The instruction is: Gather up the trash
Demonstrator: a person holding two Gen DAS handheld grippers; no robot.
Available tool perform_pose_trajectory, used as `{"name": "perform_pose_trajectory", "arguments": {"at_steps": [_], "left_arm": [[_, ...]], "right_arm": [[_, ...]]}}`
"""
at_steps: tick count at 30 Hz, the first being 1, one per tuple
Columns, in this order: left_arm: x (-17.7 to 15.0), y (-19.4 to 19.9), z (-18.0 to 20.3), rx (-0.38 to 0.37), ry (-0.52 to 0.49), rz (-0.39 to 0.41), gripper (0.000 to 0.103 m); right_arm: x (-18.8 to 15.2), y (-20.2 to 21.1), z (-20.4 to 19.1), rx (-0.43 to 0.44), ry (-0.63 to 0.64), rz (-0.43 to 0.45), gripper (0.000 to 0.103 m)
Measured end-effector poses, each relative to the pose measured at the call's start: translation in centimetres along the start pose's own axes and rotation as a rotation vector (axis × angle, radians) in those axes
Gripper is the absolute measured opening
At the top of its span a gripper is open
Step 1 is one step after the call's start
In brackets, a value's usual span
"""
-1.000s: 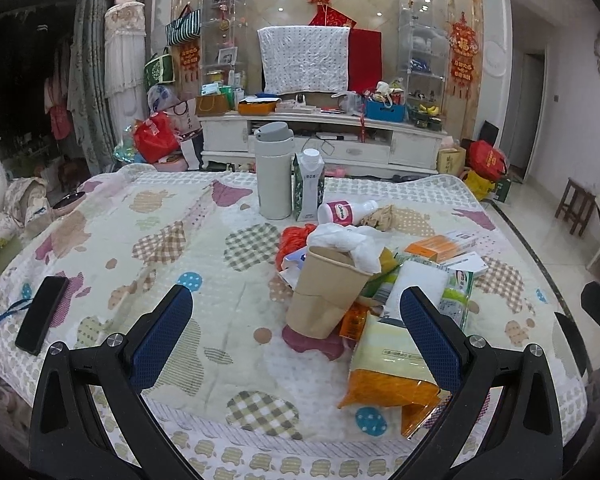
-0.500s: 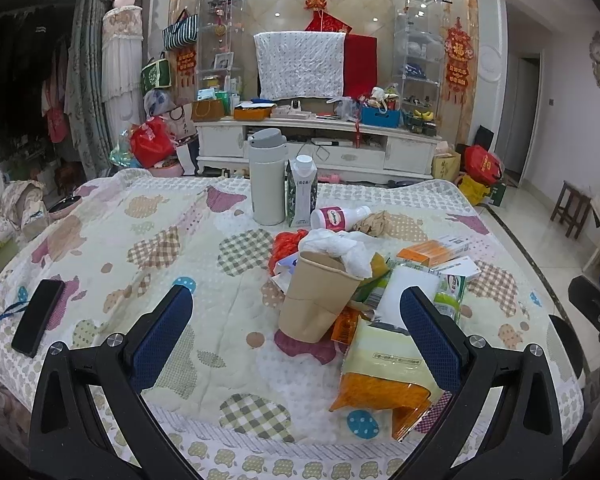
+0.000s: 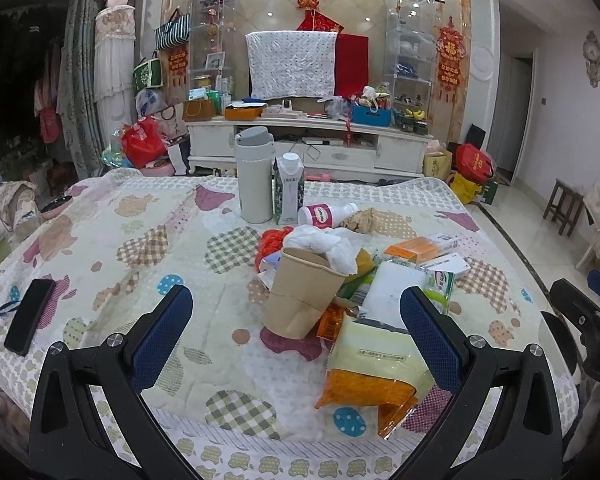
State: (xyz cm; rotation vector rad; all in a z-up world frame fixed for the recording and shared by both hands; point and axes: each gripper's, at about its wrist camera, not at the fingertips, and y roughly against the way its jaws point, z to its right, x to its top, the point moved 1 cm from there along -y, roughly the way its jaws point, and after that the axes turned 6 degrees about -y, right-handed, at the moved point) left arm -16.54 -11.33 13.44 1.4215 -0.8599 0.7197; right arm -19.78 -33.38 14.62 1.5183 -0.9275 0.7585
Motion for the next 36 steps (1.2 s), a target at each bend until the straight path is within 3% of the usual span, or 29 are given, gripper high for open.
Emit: {"name": "perform_pose_trajectory", "arguments": {"at_steps": [36], "left_arm": [[-0.8,-0.7,0.0,-0.010,0.010,-0.028,0.103]], "right_arm": [[-0.6,-1.0,0.5,-0.016,0.000,-0.038,0.103]]}}
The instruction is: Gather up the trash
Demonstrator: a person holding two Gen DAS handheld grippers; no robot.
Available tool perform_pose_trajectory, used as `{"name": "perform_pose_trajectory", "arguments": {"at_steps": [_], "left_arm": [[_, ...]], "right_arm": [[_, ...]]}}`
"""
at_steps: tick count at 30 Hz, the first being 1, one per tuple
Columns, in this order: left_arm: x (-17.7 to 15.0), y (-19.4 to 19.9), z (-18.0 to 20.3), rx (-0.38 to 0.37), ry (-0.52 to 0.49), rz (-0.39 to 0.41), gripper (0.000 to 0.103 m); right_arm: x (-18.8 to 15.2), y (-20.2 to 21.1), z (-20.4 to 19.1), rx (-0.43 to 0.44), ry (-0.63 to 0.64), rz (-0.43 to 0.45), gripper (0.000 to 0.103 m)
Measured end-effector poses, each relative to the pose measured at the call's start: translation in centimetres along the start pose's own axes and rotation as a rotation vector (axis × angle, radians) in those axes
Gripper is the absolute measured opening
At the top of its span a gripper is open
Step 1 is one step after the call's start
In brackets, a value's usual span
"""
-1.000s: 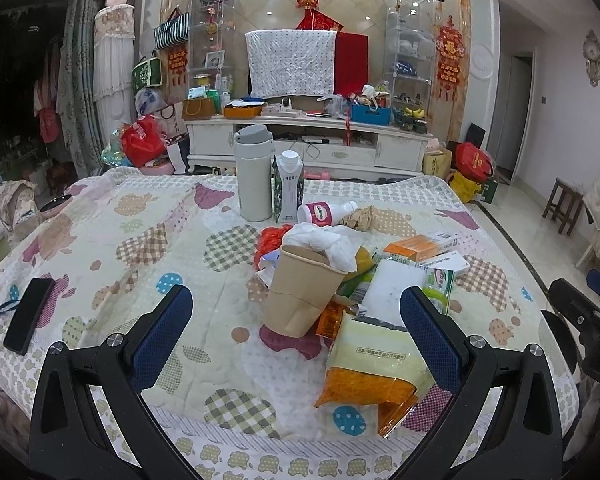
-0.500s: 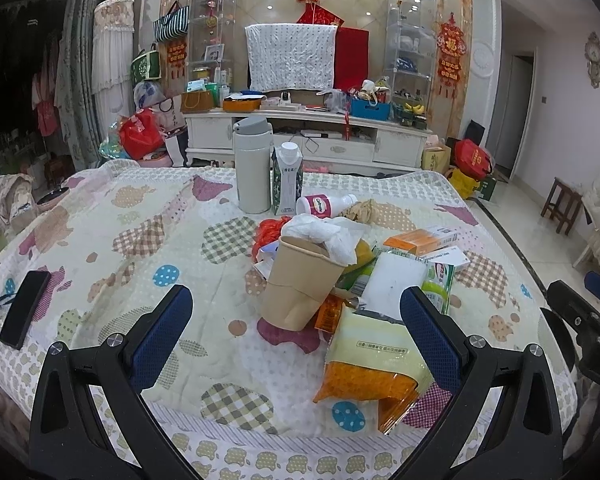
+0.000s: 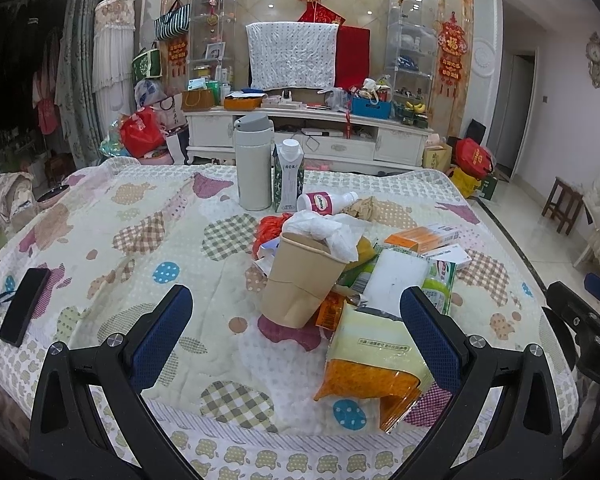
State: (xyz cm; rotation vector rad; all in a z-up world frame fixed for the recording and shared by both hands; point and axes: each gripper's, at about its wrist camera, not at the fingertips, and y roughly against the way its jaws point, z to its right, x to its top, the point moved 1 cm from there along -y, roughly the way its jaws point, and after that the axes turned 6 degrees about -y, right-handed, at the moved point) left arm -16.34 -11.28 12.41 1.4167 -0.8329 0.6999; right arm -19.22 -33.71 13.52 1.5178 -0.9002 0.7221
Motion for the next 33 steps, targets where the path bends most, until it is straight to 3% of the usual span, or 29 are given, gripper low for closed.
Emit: {"name": "perform_pose_trajectory", "arguments": {"at_steps": [33], "left_arm": [[-0.47,-0.29,-0.55,-0.005,0.016,-0.019,0.103]], "right_arm": [[-0.36,-0.94,0.85,-0.024,-0.008,-0.031,0.103]]}}
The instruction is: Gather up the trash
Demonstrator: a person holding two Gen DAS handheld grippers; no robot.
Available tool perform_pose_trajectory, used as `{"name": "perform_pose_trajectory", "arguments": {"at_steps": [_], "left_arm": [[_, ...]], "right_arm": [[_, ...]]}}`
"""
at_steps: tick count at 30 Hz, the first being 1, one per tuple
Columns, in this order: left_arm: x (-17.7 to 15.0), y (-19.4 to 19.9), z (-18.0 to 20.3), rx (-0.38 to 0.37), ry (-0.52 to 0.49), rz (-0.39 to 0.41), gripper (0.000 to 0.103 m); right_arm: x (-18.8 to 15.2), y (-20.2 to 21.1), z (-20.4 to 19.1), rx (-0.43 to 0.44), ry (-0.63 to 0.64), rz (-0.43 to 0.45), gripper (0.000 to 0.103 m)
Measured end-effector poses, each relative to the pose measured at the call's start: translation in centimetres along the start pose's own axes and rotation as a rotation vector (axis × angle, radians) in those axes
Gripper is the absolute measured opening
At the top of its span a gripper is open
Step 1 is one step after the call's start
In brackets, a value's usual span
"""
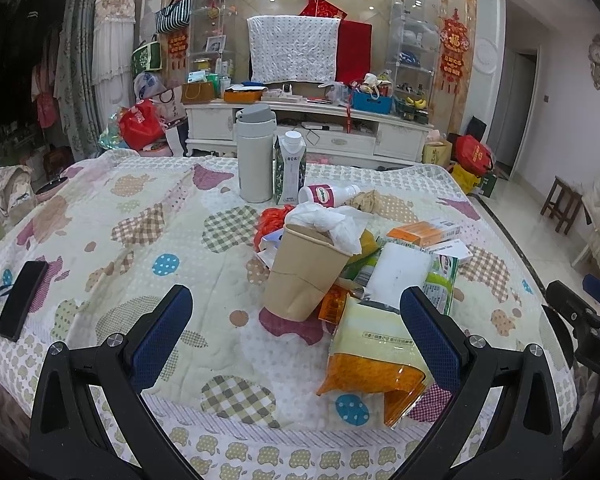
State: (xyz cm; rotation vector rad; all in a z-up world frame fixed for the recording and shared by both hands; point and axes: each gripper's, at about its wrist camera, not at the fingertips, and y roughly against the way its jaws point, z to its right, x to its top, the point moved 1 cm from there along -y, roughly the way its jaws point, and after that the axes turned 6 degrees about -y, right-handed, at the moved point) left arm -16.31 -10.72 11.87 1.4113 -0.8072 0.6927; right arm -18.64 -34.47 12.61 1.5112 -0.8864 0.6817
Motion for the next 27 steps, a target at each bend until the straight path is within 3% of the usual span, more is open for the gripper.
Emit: {"name": "perform_pose_trajectory", "arguments": {"at_steps": [17,24,27], "left_arm": [[-0.9,-1.3,-2.1,-0.012,0.043,-0.046,0.103],[-2.5,-2.3,-4.7,0.010,0.034,-0.100,0.103],[-2.9,-2.4,-5.2,-0.016,0.028,-0.122,0.103]], "right_arm": [[-0.3,-1.1,0.1,-0.010,0.012,-0.032,0.103],[-1.0,-2.8,0.3,0.030,0.002,-0.153,0.103],[-1.5,-3.2,0.2,0.089,-0.017,-0.188,0.103]]}}
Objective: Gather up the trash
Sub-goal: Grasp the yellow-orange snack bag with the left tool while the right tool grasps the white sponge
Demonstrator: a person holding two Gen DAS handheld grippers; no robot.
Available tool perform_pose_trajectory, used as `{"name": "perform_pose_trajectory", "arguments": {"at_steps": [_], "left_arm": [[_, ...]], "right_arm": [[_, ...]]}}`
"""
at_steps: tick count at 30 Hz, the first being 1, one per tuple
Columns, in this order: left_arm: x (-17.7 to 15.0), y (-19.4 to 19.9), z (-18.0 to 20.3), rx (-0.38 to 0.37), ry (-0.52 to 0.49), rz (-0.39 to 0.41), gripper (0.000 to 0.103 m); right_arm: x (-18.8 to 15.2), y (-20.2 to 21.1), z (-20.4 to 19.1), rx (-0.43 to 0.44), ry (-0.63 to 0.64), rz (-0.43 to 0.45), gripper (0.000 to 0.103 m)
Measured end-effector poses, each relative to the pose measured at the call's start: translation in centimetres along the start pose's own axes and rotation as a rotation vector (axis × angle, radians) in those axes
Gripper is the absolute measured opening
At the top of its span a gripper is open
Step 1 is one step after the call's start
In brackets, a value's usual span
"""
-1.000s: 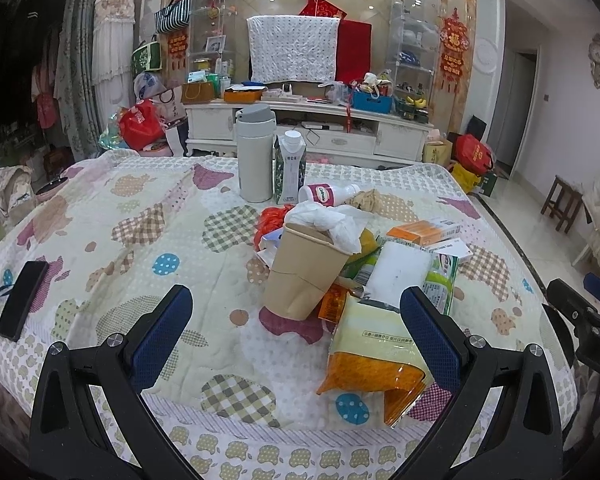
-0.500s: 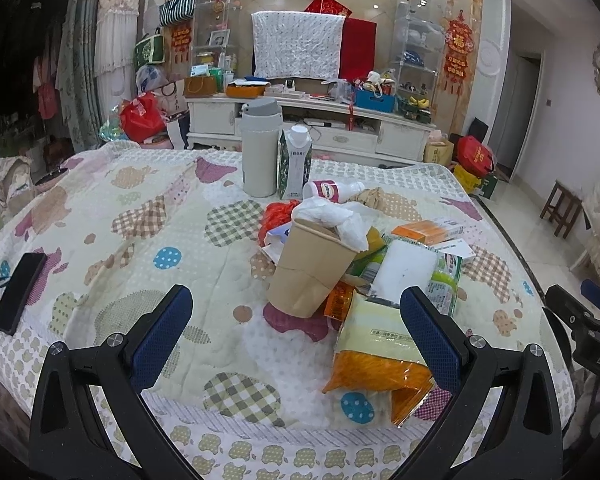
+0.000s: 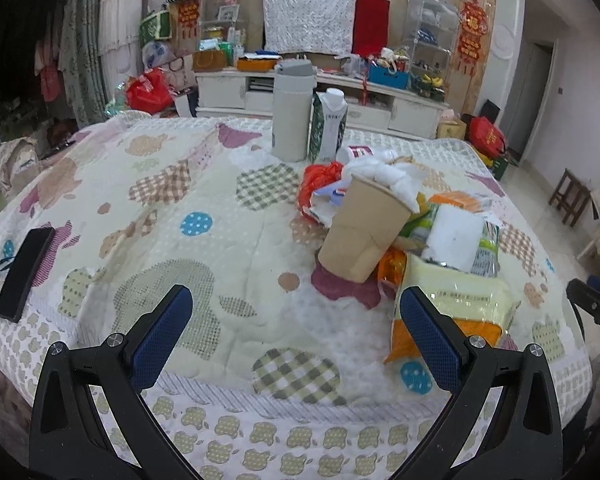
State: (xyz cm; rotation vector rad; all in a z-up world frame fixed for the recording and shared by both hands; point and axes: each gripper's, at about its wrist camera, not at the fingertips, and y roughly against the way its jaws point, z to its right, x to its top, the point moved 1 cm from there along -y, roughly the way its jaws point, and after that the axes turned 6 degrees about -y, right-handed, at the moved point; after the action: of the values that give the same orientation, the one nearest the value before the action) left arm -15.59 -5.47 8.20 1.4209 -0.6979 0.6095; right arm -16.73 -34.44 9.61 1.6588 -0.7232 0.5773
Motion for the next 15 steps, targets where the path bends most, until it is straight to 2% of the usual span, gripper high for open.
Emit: {"name": "perform_pose_trajectory", "arguments": {"at_steps": [8,11,15], "left_arm": [[0.1,0.8,2.9,-0.196,-0.011,-0.038,0.103],[0.3,1.1,5.4,-0.233,-0.053,-0.031,0.103],[0.5,0.8,8.8,-0.240,-0.122,-0.014,0.103]], "right_arm": [[-0.2,-1.8,0.9,0.007,-0.039,-0.047,0.103],[-0.1,-2.0,1.7,0.008,-0.067,-0.052,0.103],[0.0,-2.0,2.5,0.021,-0.091,-0.055,0.103]]}}
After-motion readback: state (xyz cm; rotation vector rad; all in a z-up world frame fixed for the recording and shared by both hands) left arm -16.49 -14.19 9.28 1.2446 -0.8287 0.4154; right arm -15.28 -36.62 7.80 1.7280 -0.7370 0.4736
